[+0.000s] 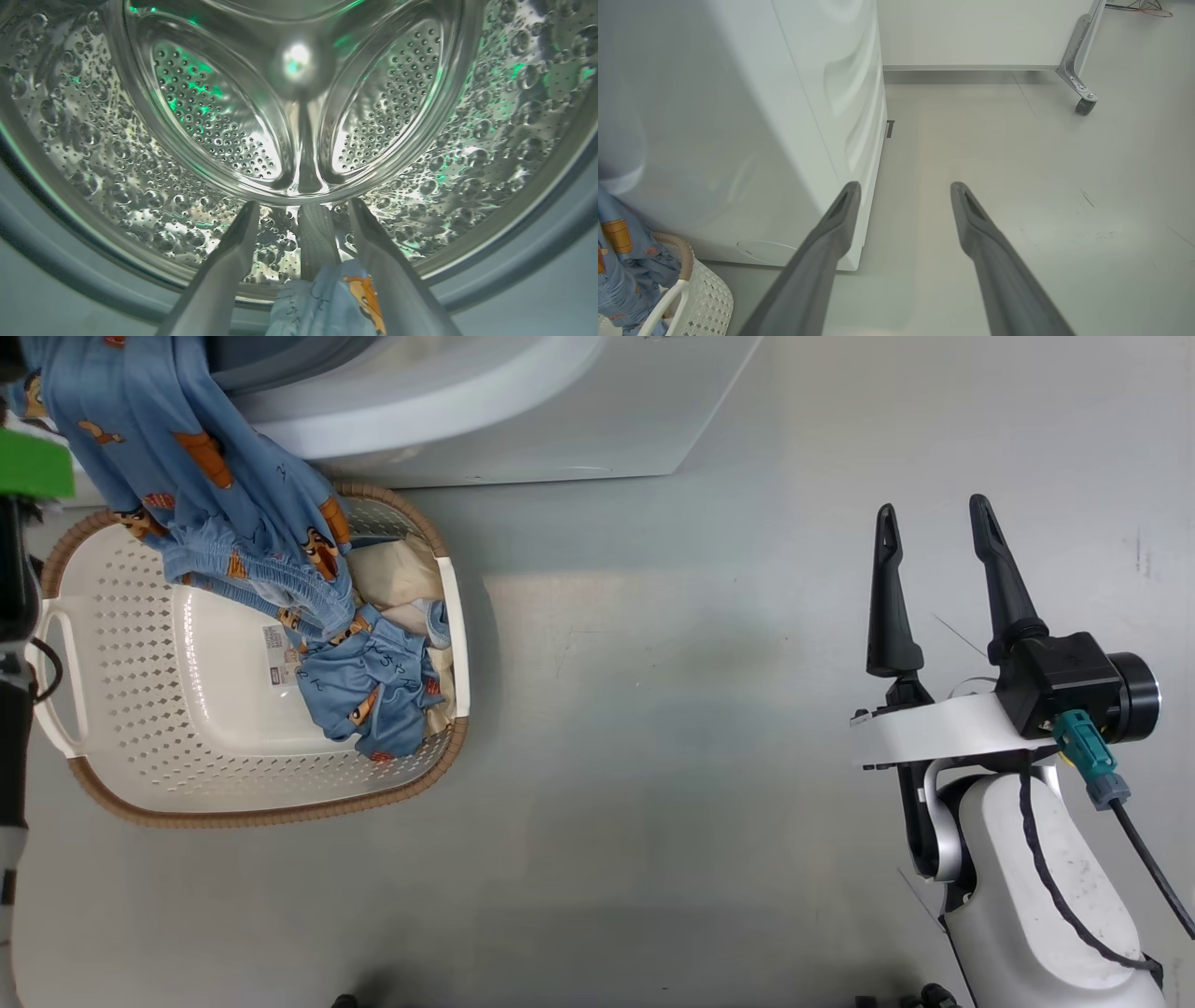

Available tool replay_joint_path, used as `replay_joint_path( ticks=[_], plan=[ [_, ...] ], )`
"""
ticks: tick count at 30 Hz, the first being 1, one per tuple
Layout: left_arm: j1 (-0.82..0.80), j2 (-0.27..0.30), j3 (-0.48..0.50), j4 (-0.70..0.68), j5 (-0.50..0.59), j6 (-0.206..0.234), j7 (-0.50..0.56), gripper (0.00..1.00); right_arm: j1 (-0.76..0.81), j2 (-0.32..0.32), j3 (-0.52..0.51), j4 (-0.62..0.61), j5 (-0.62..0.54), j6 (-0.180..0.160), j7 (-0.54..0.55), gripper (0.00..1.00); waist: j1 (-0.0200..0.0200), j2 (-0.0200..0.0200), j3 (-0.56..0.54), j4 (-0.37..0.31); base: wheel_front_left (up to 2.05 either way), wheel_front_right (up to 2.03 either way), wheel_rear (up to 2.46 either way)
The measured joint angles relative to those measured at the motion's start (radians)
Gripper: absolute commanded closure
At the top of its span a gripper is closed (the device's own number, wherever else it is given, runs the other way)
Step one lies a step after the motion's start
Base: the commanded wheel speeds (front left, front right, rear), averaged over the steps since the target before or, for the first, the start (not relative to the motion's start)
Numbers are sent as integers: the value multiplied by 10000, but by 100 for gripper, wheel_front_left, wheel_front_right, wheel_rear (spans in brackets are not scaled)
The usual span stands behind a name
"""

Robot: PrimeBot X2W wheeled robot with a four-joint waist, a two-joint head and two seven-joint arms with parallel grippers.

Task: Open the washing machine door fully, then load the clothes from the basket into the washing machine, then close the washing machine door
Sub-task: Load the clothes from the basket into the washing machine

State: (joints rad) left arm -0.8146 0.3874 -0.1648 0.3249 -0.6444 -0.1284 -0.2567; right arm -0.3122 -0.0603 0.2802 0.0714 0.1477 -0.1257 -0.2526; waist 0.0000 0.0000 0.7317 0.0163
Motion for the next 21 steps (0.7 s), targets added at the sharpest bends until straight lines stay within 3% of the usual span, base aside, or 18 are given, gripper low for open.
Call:
replay_joint_path(
  ticks=[10, 21],
  plan=[
    [1759, -600, 1306, -1037, 529, 10, 0, 0, 6, -2, 100, 12, -92, 0, 0, 0, 0, 0, -111, 120, 0, 0, 0],
    [3634, -1275, 1666, -1659, 1135, 10, 0, 0, 32, -4, 150, 56, -90, 2, 0, 0, 0, 0, -219, 164, 0, 0, 0]
  ],
)
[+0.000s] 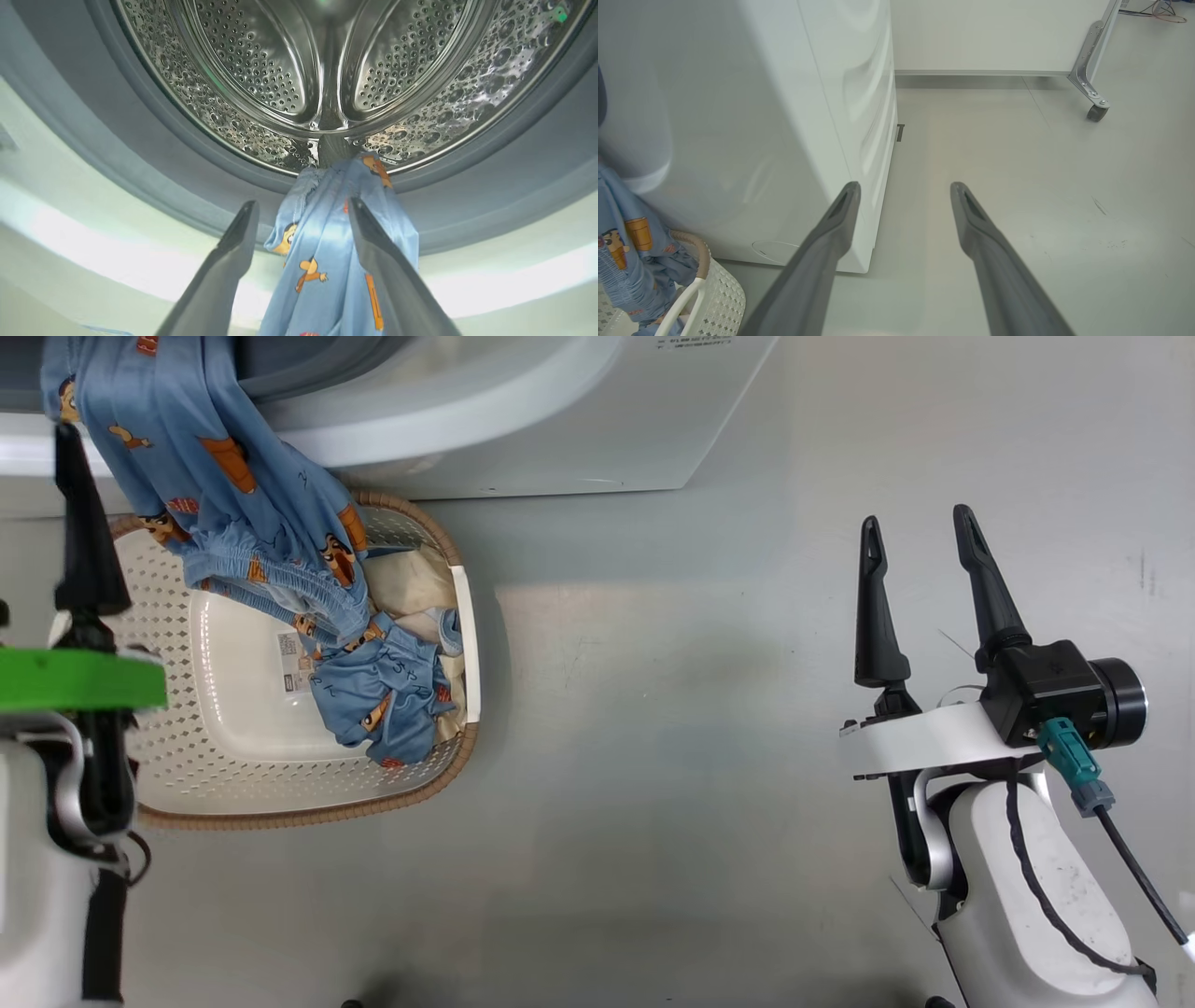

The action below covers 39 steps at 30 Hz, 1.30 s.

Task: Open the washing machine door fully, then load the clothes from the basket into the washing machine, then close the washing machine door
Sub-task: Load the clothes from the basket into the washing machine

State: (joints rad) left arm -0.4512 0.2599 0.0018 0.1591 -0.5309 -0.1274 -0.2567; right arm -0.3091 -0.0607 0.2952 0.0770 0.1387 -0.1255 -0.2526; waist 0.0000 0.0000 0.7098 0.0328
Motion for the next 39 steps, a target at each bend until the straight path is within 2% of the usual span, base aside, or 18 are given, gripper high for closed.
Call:
replay_joint_path(
  ticks=[18, 28, 39],
  plan=[
    [1862, -646, 205, -153, 777, 0, 2, 0, 7, 2, 88, 63, 0, 2, 0, 0, 0, 0, -129, -89, 0, 0, 0],
    [2395, -1045, 13, -65, 838, 0, 2, 0, 19, 4, 100, 111, 15, 8, 0, 0, 0, 0, -194, -192, 0, 0, 0],
    [2664, -1181, 201, -123, 1066, 0, 2, 0, 108, 4, 52, 123, 15, 10, 0, 0, 0, 0, -278, -183, 0, 0, 0]
  ],
)
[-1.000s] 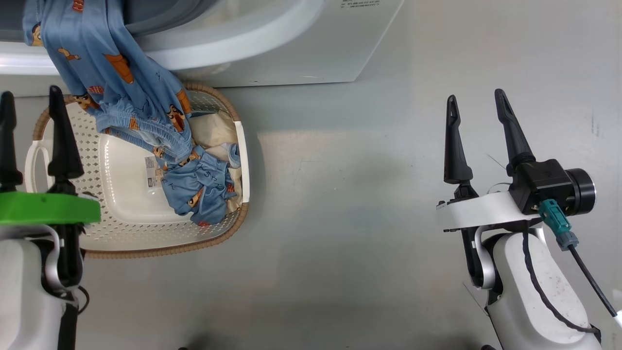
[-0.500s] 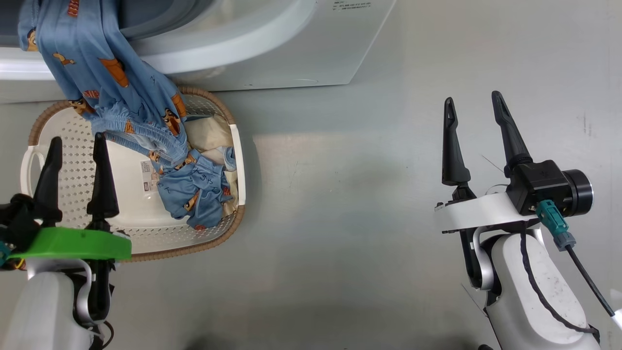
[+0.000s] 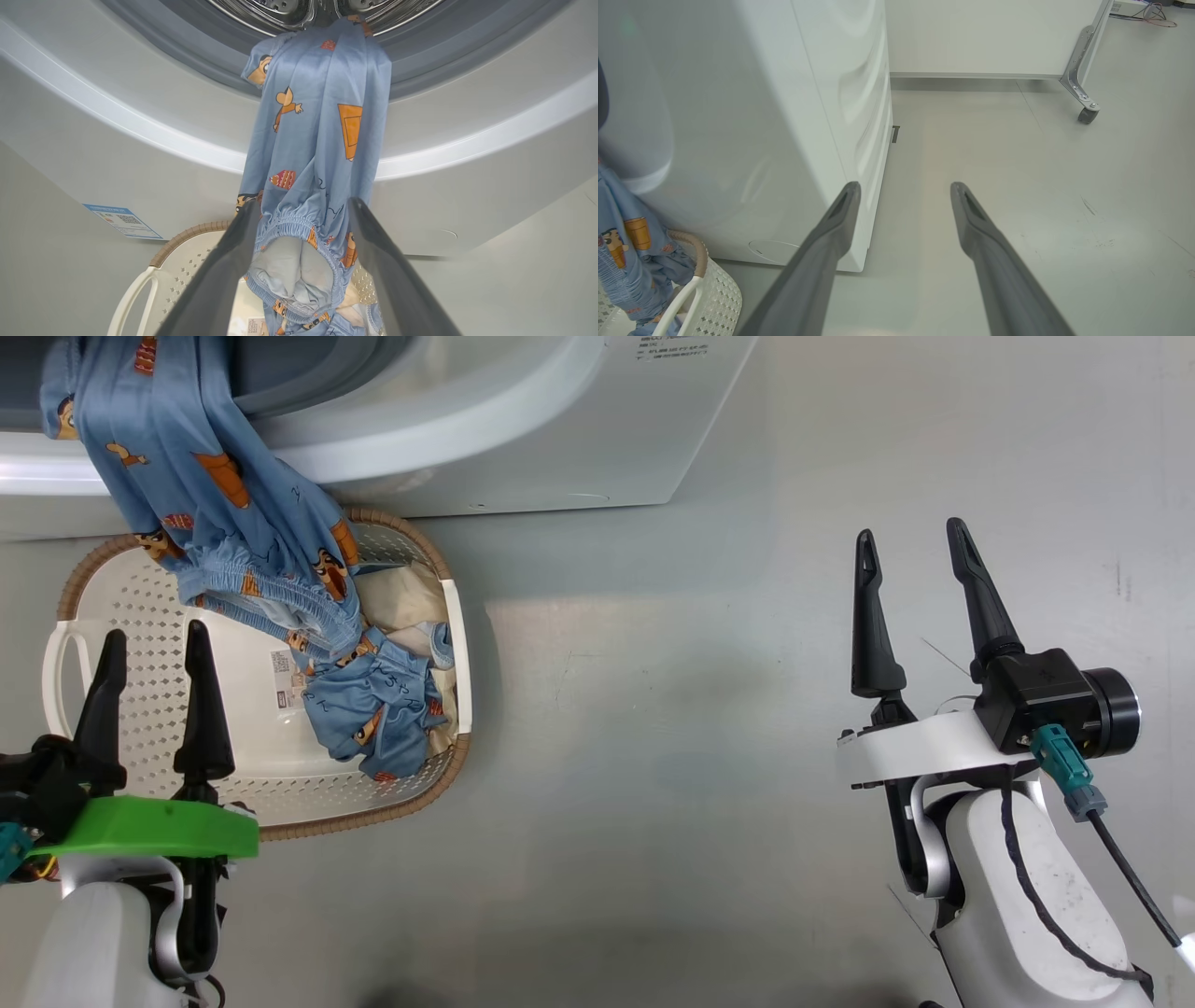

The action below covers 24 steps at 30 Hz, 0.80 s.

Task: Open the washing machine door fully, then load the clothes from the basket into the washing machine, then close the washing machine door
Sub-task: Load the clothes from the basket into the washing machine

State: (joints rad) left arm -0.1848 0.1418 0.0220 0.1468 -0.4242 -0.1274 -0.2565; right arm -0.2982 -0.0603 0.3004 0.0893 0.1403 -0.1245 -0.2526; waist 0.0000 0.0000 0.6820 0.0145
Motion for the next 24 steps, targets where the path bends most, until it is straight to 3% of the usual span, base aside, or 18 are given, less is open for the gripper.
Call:
replay_joint_path(
  ticks=[12, 24],
  plan=[
    [-2, -113, -61, -40, -4, 0, 0, 0, 0, 0, -2, -4, 50, 0, 0, 0, 0, 0, -27, -11, 0, 0, 0],
    [-121, -29, -581, 936, 0, 0, 0, 0, 0, 0, 29, -31, 77, 0, 0, 0, 0, 0, 117, -114, 0, 0, 0]
  ],
)
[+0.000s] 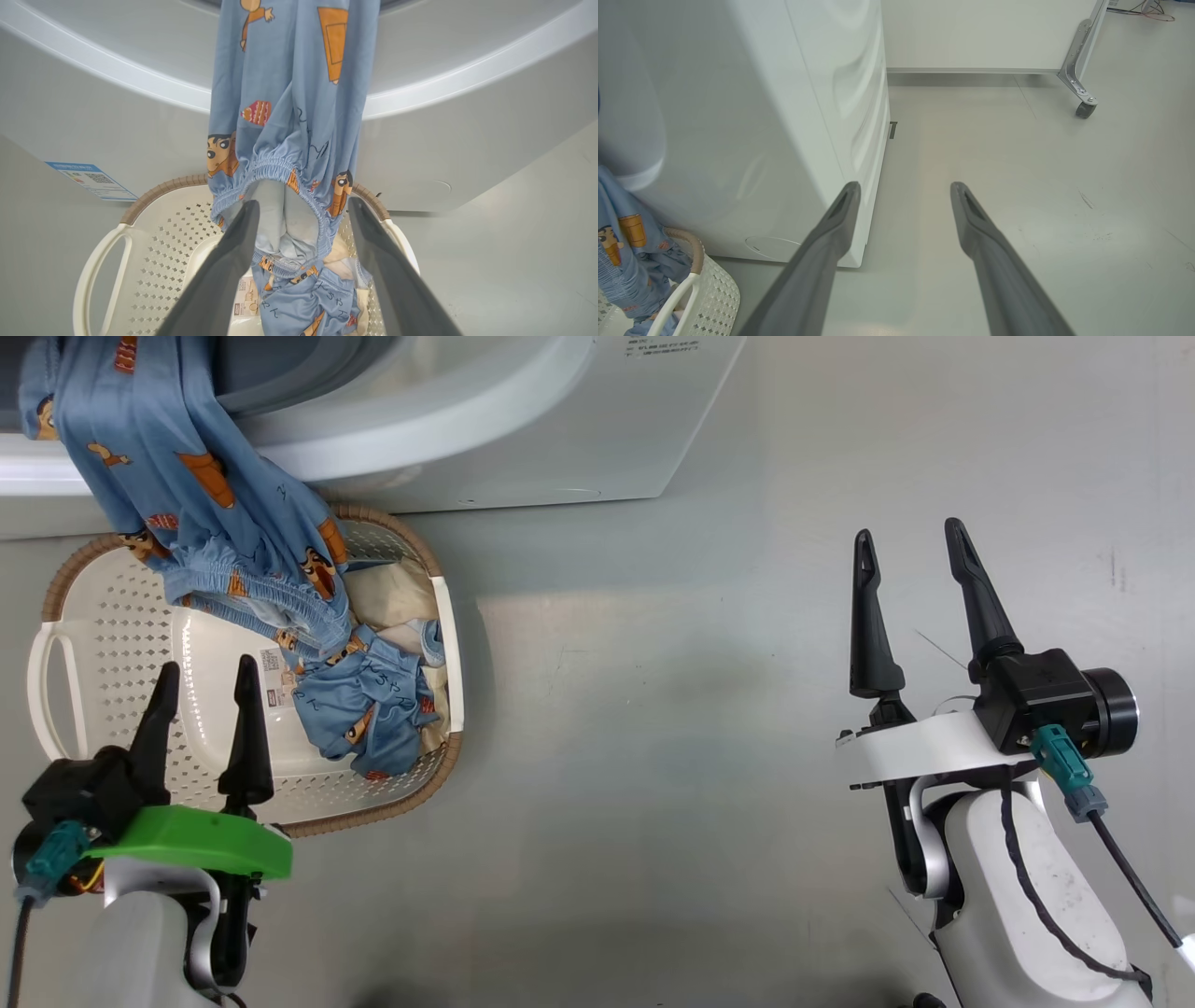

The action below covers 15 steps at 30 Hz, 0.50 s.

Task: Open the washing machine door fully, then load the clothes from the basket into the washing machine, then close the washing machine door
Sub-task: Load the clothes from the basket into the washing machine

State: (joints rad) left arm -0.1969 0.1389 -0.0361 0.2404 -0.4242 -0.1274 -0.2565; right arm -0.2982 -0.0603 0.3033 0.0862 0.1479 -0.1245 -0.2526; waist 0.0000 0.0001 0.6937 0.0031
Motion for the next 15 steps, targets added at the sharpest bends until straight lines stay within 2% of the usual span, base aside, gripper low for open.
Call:
replay_joint_path(
  ticks=[15],
  plan=[
    [-856, 215, -913, 1197, -500, 0, 2, 0, -7, 4, 125, -109, 8, 0, 0, 0, 0, 0, 358, -145, 0, 0, 0]
  ],
)
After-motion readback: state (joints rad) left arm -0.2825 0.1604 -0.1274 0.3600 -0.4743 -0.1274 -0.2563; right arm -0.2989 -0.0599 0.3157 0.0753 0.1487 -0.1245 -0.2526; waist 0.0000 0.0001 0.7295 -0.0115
